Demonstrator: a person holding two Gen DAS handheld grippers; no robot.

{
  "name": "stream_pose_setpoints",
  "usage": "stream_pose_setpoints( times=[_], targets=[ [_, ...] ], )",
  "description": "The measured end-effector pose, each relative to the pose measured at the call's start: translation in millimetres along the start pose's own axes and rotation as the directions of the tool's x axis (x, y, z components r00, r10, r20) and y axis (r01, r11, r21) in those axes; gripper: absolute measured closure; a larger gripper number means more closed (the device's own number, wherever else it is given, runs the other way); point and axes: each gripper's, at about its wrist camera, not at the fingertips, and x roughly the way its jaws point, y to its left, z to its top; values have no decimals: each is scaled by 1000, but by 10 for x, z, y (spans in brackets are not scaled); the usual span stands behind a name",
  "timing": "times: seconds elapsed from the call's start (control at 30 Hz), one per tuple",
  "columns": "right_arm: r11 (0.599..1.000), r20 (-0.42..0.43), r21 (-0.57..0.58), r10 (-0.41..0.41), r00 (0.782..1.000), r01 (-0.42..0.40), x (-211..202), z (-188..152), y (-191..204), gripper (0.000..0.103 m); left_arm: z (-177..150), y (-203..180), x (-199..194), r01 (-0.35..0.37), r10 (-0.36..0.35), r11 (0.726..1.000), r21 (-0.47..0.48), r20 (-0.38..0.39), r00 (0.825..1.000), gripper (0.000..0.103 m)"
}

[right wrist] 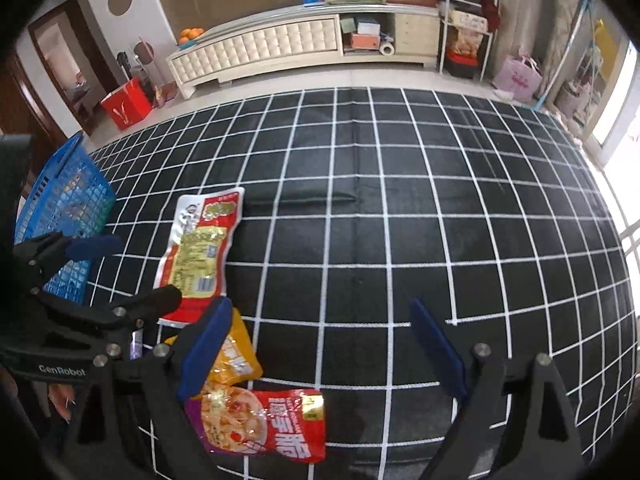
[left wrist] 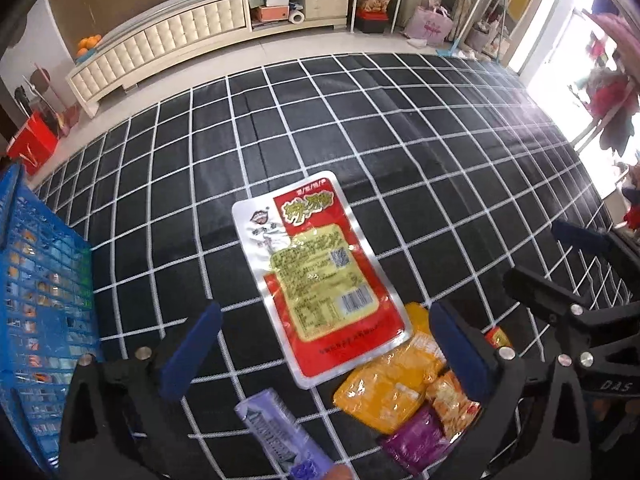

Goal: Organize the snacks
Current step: 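Lower the left tool onto the red-and-white spicy snack pack and close it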

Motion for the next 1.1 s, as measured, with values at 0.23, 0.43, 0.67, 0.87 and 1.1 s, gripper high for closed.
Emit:
stream_pose_setpoints(
  times=[0.23,0.43,0.67,0.87,1.1],
  targets=[
    [999,-20,39,-8,1000,9,111,-13,-174,10,150,-17,118,-11,11,1000,-22,0,1000,0],
    [999,-33,34,15,999,-14,158,-24,-180,10,289,21,342,-19,17,998,-59,-45,999,0],
    [999,-45,29,19,999,-18,220,-20,-210,10,358,82,617,-7,-1,997,-82,-104,995,0],
    [999,-47,31,25,999,-23,233,-11,-196,10,330,182,817,-38,19,992,-124,-149,989,1],
    [999,-62,18,31,998,-30,277,-24,-141,10,237,187,911,-108,93,991,-73,-183,979,0]
  ],
)
